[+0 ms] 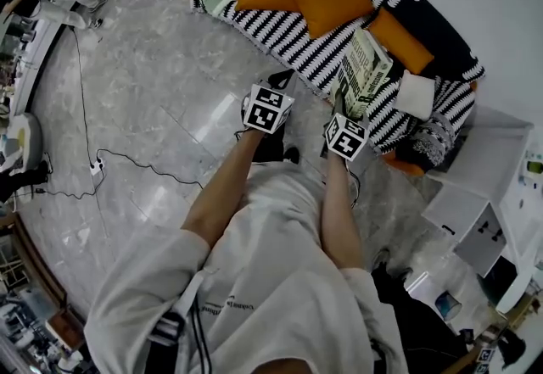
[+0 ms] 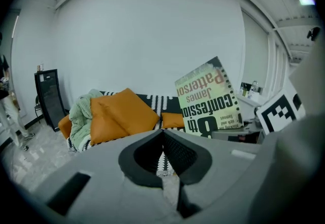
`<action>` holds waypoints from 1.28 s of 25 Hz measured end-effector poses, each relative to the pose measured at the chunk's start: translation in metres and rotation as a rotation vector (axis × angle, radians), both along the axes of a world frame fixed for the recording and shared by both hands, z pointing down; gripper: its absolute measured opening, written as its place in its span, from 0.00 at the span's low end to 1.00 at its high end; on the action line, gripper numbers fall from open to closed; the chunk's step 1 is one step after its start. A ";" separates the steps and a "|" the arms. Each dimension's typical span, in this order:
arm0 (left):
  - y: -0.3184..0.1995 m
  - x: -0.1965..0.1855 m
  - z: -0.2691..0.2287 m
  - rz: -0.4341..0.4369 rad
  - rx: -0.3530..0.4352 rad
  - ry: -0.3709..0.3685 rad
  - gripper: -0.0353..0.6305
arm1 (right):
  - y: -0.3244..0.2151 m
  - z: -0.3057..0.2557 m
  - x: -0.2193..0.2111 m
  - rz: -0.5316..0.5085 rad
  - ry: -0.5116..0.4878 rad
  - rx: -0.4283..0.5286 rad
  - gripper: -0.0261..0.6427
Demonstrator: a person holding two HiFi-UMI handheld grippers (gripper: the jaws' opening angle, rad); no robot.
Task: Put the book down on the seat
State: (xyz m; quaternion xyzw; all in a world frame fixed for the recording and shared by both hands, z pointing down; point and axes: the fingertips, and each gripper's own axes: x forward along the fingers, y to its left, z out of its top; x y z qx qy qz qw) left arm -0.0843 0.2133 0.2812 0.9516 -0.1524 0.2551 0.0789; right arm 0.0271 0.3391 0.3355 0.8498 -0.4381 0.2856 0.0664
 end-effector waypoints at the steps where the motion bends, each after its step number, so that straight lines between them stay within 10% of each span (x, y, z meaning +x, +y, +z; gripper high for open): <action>1: -0.005 0.002 -0.002 -0.006 -0.005 0.011 0.06 | -0.005 0.001 0.001 -0.008 0.007 -0.010 0.27; 32: -0.310 0.043 0.034 -0.172 -0.099 0.009 0.06 | -0.294 0.084 0.035 -0.268 -0.120 -0.241 0.27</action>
